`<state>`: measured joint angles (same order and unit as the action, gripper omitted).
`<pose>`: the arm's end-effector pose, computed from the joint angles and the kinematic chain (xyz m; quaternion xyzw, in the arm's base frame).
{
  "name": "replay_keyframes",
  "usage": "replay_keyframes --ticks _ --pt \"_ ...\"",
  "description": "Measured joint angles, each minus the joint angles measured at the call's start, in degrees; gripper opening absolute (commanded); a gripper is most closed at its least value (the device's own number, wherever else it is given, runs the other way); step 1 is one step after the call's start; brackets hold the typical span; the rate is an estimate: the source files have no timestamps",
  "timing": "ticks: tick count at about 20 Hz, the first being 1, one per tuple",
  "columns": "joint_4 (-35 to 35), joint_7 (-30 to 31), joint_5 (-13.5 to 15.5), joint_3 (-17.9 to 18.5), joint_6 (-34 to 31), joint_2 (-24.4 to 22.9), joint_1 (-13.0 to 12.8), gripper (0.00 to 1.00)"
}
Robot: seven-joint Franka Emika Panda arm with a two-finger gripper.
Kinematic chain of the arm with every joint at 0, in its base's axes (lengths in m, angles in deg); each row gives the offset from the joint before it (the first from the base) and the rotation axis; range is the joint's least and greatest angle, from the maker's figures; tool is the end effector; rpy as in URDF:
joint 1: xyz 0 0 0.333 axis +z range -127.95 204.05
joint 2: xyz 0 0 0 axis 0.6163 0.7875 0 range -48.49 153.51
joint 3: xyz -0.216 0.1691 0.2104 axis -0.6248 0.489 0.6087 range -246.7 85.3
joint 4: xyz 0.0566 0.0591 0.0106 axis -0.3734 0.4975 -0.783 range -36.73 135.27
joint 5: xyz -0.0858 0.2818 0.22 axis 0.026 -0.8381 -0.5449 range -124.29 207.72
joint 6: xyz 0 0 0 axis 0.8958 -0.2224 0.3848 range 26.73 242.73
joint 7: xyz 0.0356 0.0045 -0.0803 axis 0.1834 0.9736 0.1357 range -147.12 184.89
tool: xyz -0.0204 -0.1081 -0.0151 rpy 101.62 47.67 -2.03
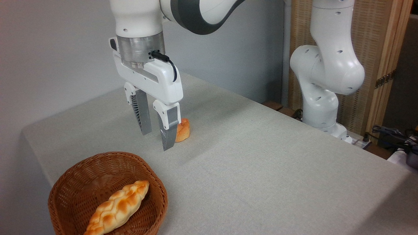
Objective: Put bread into the basket
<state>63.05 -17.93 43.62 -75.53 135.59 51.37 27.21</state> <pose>0.5381 -0.0556 0.5797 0.9325 -0.3578 0.0483 0.0041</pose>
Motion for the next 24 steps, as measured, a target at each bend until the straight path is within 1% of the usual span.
replay_keyframes --ticks 20,24 --pt "0.0 0.0 0.0 -0.3 -0.1 -0.2 0.0 1.00" --pt "1.2 0.0 0.0 -0.8 -0.4 -0.3 -0.3 1.00"
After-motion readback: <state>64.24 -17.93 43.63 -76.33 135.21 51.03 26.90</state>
